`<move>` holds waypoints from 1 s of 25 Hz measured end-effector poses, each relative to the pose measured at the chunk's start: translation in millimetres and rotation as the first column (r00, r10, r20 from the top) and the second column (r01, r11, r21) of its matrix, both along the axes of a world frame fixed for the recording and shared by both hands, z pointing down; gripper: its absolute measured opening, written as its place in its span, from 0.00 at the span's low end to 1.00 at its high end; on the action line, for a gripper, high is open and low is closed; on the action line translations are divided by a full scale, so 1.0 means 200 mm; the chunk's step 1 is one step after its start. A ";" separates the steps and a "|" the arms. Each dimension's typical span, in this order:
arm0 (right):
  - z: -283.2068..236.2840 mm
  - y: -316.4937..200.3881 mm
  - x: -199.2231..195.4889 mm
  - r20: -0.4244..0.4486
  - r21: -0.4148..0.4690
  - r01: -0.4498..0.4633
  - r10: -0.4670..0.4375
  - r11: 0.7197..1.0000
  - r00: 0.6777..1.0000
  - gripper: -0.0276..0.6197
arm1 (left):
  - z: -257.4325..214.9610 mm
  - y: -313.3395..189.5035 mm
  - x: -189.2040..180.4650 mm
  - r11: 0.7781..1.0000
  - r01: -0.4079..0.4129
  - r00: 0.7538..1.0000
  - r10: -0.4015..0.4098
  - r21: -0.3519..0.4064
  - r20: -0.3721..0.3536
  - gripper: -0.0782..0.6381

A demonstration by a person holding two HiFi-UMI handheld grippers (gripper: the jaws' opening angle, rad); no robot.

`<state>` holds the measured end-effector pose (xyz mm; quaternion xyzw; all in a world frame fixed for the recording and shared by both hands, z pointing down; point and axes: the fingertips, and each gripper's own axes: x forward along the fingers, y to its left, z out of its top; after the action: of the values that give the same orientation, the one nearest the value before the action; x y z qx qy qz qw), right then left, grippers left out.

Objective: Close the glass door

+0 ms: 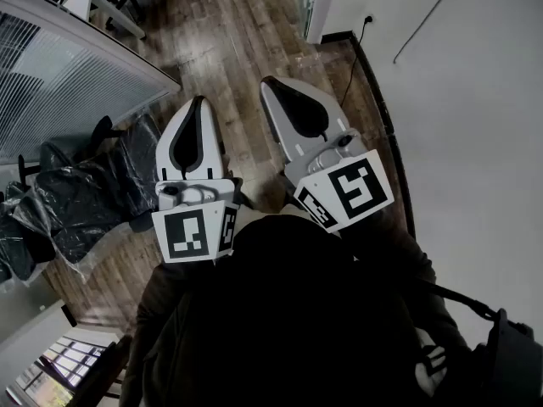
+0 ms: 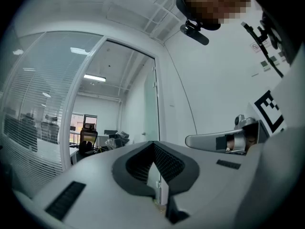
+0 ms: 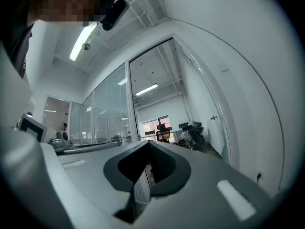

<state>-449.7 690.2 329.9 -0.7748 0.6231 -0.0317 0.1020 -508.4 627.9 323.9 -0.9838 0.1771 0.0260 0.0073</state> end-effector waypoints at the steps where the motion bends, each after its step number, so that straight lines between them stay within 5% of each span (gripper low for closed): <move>1: 0.01 -0.01 0.01 0.002 -0.001 0.004 -0.004 1.000 1.000 0.04 | 0.01 -0.01 0.01 1.000 0.004 1.000 -0.004 -0.002 0.005 0.10; 12: 0.19 -0.52 0.14 0.028 -0.033 0.051 -0.050 0.998 0.998 0.05 | 0.22 -0.53 0.14 0.997 0.057 0.998 -0.055 -0.059 0.039 0.10; 18: 0.09 -1.06 0.46 0.010 0.011 0.036 -0.036 0.999 0.999 0.05 | 0.10 -1.09 0.45 0.999 0.028 0.999 -0.029 -0.043 -0.030 0.10; 21: 0.05 -1.35 0.55 0.055 0.031 0.057 -0.059 0.998 0.997 0.05 | 0.10 -1.39 0.54 0.995 0.011 0.999 -0.015 -0.098 -0.039 0.10; 25: -0.09 -1.60 0.79 0.003 0.014 0.068 -0.068 0.998 0.998 0.05 | -0.03 -1.65 0.82 0.995 0.014 0.998 -0.020 -0.103 -0.058 0.10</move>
<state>-292.1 370.2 312.7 -0.7525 0.6489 -0.0322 0.1075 -344.0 297.0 317.3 -0.9802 0.1866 0.0457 -0.0480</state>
